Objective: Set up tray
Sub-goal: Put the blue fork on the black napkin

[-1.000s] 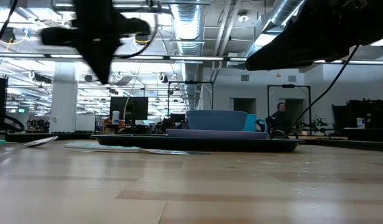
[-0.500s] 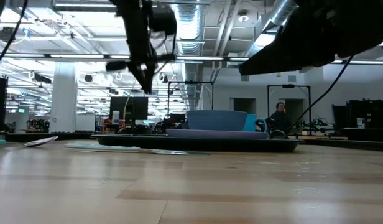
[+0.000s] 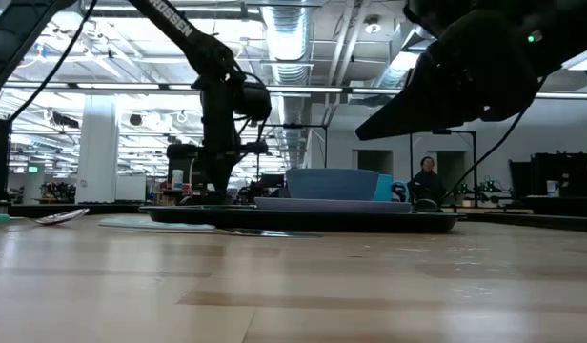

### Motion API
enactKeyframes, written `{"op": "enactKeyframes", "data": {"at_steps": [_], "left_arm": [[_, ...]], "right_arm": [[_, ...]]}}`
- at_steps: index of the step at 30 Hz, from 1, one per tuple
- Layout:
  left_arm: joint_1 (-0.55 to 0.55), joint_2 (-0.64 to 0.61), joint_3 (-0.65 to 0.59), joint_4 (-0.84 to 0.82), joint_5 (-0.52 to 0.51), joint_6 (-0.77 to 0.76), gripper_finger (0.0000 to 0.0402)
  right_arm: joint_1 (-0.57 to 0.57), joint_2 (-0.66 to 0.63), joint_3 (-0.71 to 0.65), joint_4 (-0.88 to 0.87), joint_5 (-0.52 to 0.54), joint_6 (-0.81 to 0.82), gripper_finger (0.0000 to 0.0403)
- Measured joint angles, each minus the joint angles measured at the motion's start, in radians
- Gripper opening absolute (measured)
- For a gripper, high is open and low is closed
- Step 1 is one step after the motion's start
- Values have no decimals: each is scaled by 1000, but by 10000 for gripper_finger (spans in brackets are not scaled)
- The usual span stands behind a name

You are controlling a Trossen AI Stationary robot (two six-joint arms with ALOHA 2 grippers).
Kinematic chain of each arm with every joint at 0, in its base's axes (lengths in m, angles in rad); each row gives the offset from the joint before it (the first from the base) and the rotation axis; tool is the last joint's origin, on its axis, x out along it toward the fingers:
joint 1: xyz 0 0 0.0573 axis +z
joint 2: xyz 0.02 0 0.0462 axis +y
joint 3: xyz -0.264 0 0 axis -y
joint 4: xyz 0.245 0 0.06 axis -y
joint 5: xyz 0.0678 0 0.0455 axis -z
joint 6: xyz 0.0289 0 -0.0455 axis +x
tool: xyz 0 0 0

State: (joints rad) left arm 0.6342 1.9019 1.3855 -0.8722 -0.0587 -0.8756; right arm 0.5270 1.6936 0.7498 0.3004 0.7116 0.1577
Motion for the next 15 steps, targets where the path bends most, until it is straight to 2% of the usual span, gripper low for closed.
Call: {"op": "enactKeyframes", "data": {"at_steps": [15], "left_arm": [[-38,0,0,7,-40,-61,0]], "right_arm": [[-59,0,0,2,-60,1,100]]}}
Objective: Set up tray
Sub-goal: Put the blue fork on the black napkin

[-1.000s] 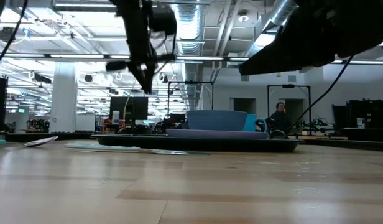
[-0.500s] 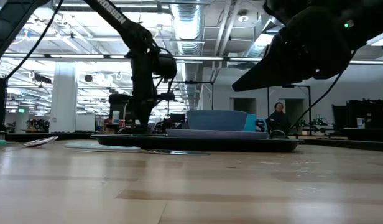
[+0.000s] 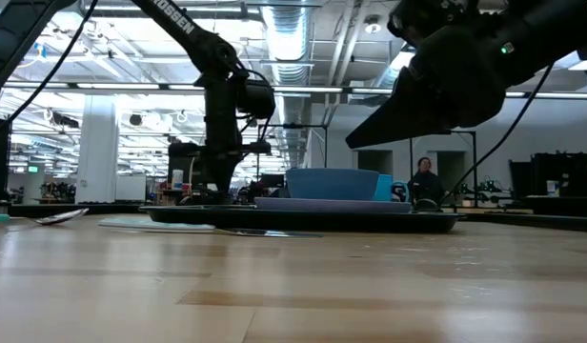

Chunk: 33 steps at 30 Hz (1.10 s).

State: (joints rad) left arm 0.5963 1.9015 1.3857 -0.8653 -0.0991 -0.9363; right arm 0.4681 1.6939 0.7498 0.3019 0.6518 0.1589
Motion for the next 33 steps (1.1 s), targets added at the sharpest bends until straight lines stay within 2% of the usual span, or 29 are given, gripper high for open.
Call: {"op": "enactKeyframes", "data": {"at_steps": [5,11,33], "left_arm": [[-2,0,0,-16,-20,2,0],[-9,-1,-46,50,-3,0,0],[-58,-1,-48,44,-37,-25,0]], "right_arm": [[-2,0,0,12,0,-2,100],[-2,0,0,24,-1,-10,100],[-2,0,0,37,-37,-10,100]]}}
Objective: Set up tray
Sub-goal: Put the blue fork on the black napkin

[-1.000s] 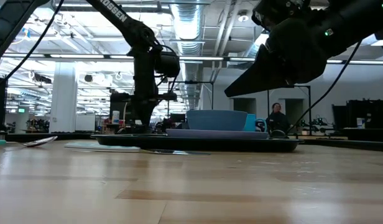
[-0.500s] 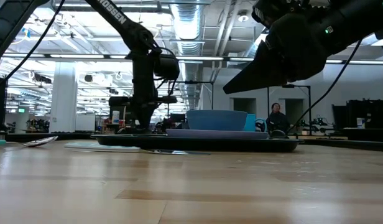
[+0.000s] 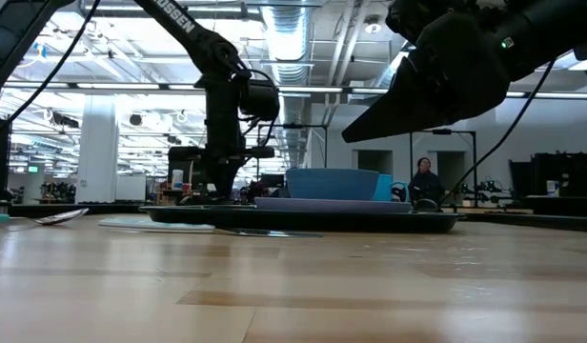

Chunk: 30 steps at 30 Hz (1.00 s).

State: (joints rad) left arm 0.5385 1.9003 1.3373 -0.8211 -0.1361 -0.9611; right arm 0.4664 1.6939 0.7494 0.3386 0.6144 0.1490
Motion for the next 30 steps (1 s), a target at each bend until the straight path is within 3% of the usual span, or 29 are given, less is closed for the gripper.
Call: {"op": "enactKeyframes", "data": {"at_steps": [14,20,30], "left_arm": [[-17,85,1,23,36,-8,0],[-19,105,5,17,3,-7,2],[-22,108,3,5,-5,7,59]], "right_arm": [[0,0,-1,5,1,-1,100],[0,0,-1,3,-4,-1,100],[-4,0,-1,6,-11,-2,100]]}}
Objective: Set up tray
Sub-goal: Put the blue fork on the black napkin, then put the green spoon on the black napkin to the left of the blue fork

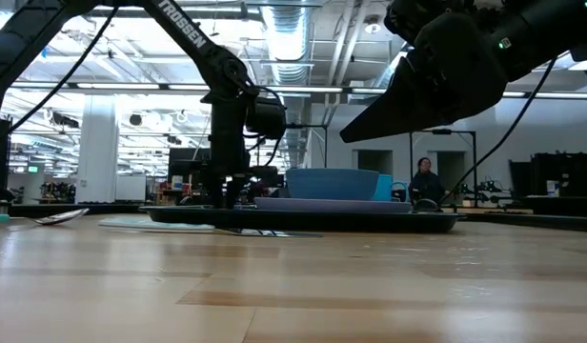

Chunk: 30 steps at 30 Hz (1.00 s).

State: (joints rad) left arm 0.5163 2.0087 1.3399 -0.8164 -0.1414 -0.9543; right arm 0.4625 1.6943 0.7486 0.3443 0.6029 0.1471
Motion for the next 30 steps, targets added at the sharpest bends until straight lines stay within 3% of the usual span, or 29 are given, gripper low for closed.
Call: {"op": "enactKeyframes", "data": {"at_steps": [8,13,21,30], "left_arm": [[1,5,23,-52,-3,-2,100],[-2,12,93,-174,-30,23,109],[-22,9,277,-436,-115,87,110],[-106,5,571,-766,-228,197,110]], "right_arm": [[0,0,0,0,0,0,100],[0,0,0,0,-1,0,100],[0,0,0,1,-4,1,100],[0,0,0,1,-20,2,100]]}}
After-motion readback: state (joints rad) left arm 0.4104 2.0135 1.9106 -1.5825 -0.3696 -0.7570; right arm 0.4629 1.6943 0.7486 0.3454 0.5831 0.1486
